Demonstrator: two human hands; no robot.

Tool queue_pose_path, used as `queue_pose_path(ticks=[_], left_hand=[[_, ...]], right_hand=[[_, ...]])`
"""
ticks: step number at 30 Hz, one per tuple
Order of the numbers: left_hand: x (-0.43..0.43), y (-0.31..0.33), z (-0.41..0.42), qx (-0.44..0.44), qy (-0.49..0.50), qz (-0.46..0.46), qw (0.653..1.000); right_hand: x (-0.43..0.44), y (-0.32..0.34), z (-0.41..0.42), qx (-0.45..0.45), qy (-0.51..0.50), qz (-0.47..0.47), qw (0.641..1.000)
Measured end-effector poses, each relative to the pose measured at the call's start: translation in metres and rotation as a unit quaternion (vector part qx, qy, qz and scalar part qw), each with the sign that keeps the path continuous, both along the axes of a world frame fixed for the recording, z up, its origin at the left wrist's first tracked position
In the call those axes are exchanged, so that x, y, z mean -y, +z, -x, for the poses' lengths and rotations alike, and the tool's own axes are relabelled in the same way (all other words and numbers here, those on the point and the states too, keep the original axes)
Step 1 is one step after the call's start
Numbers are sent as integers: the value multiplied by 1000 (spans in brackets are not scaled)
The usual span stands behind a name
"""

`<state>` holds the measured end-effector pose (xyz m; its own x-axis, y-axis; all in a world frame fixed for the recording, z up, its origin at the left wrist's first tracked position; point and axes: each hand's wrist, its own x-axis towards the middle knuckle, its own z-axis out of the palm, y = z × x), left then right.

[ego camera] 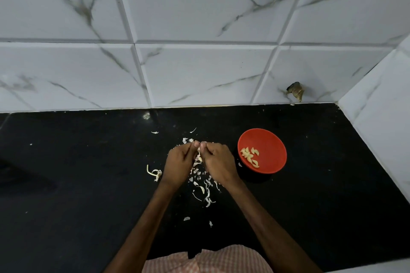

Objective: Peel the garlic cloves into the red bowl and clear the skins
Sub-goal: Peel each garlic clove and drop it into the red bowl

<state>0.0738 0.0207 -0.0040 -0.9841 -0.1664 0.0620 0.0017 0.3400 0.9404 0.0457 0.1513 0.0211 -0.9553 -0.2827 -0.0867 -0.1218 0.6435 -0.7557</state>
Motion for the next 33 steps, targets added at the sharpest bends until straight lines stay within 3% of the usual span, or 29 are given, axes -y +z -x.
queue_pose_path(ticks=[2,4,5,7,8,10,12,14,16,18,20,23,27,29,31,33], left_hand=[[3,-2,-1,-25,-2,38,999],[3,-2,-1,-29,-3,48,998],[3,-3,0,-21,1,41,999],[3,-4,3,-10,25,12,1000],[2,-4,4,-3,41,-6,999],[3,-6,6,21,68,-27,997],[5,-8,5,32,89,21,995],[5,-10,4,32,90,63,993],[6,-12,2,21,83,-7,996],[9,-17,2,25,87,-77,993],[11,-22,3,26,72,-80,994],[10,-26,3,48,48,-38,997],[12,-21,-1,49,69,144,986],[16,-19,-2,53,88,183,978],[17,-13,1,38,71,133,988],[13,-5,2,5,13,-24,1000]], right_hand=[[2,-1,1,152,-57,158,974],[2,3,0,182,-50,198,962],[1,3,1,146,-25,165,975],[0,2,0,-9,21,23,999],[-1,1,-2,-103,36,-55,993],[0,-6,-6,-275,63,-163,945],[1,-9,-9,-341,55,-219,913],[5,-10,-8,-250,19,-159,955],[6,-11,-5,-58,-20,38,997],[5,-8,-2,77,-59,213,972],[2,-5,-2,149,-66,288,944],[-4,0,-1,185,-53,303,933],[-7,5,0,197,-54,311,928],[-8,7,0,212,-57,298,929],[-9,8,-1,222,-53,282,932],[-8,8,-1,230,-50,275,932]])
